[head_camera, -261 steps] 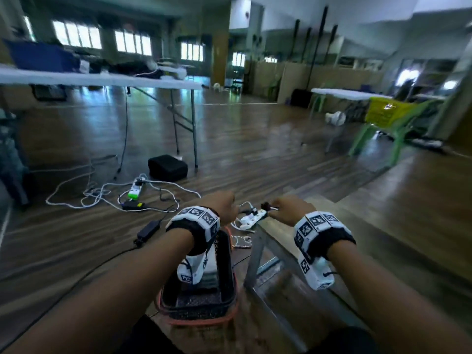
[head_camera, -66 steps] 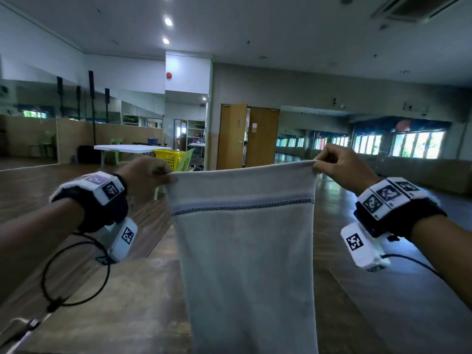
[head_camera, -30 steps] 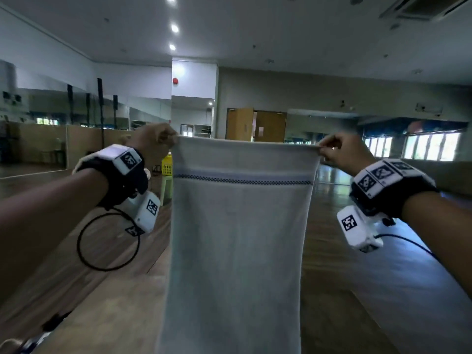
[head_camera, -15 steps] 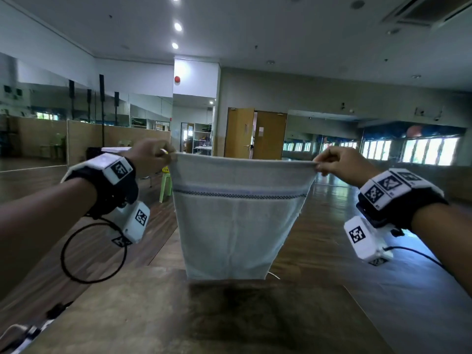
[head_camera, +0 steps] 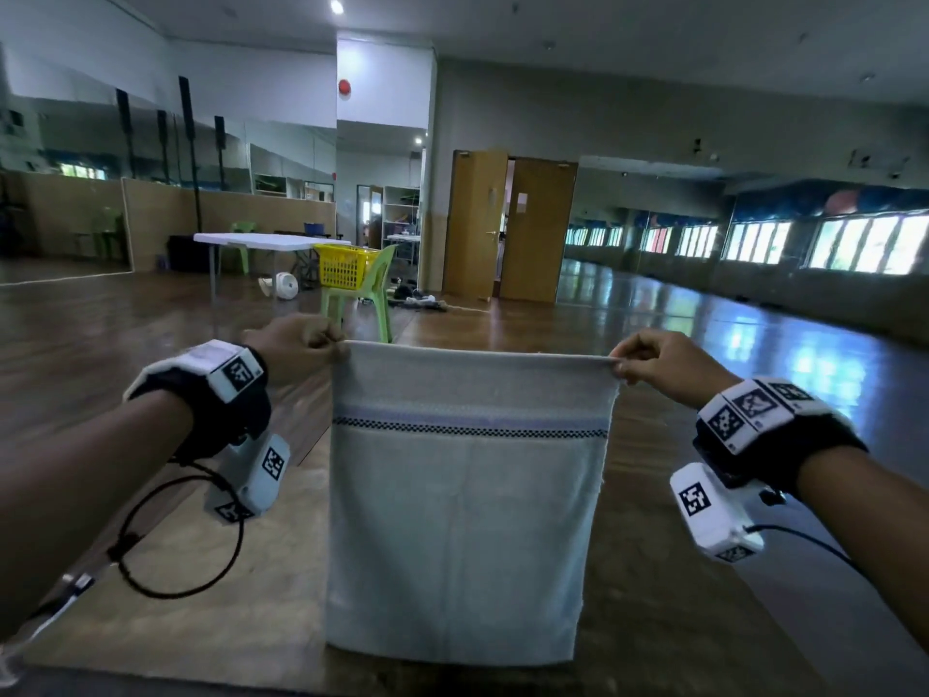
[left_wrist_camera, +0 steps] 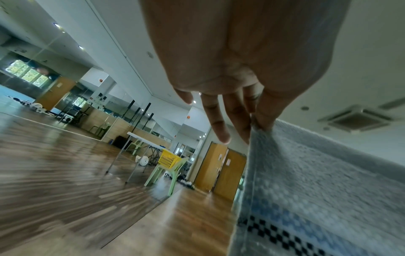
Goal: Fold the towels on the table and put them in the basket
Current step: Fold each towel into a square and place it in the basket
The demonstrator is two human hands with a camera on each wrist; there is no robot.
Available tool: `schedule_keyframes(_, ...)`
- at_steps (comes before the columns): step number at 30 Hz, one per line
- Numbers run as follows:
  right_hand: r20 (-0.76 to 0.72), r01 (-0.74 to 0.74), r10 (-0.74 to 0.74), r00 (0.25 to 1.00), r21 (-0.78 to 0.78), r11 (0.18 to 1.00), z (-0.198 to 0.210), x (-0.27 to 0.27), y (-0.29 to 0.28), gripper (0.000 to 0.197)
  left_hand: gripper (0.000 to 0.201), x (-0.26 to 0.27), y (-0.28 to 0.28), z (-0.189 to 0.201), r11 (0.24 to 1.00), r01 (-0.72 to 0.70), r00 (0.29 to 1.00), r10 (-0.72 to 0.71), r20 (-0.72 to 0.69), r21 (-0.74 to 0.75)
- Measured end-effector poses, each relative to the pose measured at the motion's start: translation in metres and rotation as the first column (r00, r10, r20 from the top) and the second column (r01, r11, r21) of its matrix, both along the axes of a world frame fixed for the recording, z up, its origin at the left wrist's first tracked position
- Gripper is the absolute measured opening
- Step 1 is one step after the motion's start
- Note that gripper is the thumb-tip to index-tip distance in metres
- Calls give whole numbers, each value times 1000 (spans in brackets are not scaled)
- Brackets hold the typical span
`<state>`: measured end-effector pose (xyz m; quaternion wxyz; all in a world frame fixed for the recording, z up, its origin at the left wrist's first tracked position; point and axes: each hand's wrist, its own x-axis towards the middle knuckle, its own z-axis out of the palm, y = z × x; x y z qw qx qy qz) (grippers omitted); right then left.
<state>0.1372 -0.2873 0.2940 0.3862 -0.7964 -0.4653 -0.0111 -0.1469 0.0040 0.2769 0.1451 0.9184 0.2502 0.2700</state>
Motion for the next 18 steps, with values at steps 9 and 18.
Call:
schedule_keyframes(9,-39,-53,39,998,-524,850,-239,3,12,21,5,3,-14,-241,992,-113,877,70,-476,-62)
schedule_keyframes(18,64,-21,82,995,-645,764,-313,-20,-8,9,8,-14,-27,-302,996,-50,857,5,-516,-73)
